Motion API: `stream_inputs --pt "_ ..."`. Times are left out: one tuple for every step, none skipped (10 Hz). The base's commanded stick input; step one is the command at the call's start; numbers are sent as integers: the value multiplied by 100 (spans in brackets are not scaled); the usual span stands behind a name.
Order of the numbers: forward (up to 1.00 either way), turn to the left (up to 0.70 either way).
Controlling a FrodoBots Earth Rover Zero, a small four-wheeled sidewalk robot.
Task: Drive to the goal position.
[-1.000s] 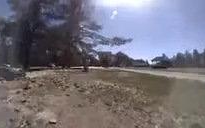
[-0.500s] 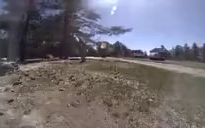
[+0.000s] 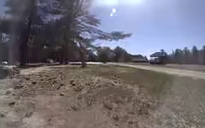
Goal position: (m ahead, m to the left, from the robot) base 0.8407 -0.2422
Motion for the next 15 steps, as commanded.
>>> stream_inputs --pt "69 6" --pt "69 6" --pt "69 6" --pt "69 6" --pt "69 6" --pt "69 6" --pt "69 6" --pt "69 6" --pt "69 6" --pt "69 6" --pt "69 6" --pt "69 6" --pt "69 6" --pt "69 6" --pt "69 6"
